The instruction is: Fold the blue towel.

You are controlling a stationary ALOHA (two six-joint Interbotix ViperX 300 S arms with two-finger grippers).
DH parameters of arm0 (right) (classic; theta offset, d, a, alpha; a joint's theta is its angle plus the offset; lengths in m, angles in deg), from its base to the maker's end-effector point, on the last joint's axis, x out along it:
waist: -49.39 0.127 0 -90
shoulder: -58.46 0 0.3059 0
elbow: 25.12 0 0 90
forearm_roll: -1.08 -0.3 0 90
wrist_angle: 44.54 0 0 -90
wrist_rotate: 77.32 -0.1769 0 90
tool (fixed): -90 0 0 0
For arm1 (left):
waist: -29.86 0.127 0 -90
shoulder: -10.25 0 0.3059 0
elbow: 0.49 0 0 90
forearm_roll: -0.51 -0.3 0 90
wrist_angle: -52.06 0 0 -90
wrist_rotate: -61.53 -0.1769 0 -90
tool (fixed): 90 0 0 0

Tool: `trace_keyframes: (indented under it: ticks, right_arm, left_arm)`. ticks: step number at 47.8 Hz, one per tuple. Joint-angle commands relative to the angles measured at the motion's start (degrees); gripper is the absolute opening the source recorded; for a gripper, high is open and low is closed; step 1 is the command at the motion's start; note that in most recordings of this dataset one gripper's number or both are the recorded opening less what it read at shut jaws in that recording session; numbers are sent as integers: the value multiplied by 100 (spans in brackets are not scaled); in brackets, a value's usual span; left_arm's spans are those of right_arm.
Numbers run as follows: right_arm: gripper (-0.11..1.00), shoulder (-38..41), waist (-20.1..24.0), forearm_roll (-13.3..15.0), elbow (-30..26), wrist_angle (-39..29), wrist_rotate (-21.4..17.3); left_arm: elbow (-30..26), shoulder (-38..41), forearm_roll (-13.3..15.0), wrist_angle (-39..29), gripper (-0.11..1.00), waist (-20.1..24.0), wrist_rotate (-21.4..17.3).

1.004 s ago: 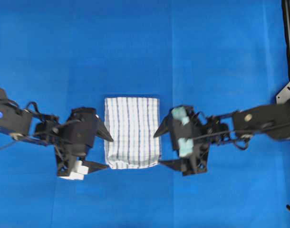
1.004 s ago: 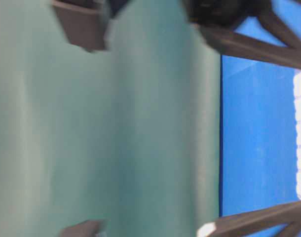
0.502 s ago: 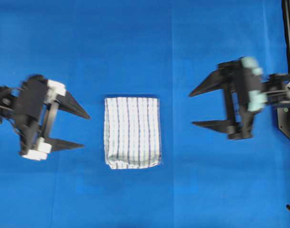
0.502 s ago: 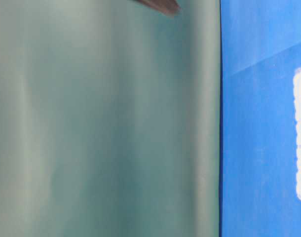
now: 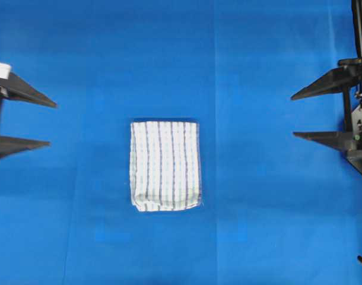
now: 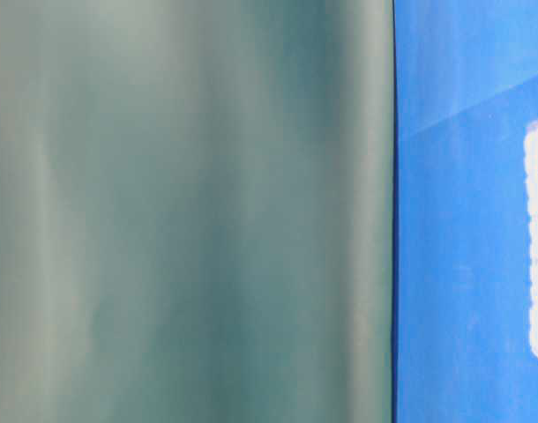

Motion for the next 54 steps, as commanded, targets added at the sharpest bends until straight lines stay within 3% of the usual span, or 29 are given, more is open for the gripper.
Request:
trace_keyframes:
  ticks: [1,17,54]
  right_arm:
    - [91,-211,-79,18,123,70,0]
    - [91,-299,-88,0,483,439,-53]
    - [91,-281,-88,9,492,475,-53]
  left_arm:
    - [158,-466,-18,-158,83,202,-9]
    - [589,-1213,-70,-756,82,677,-18]
    - [598,-1239,-62,-773,82,703,-9]
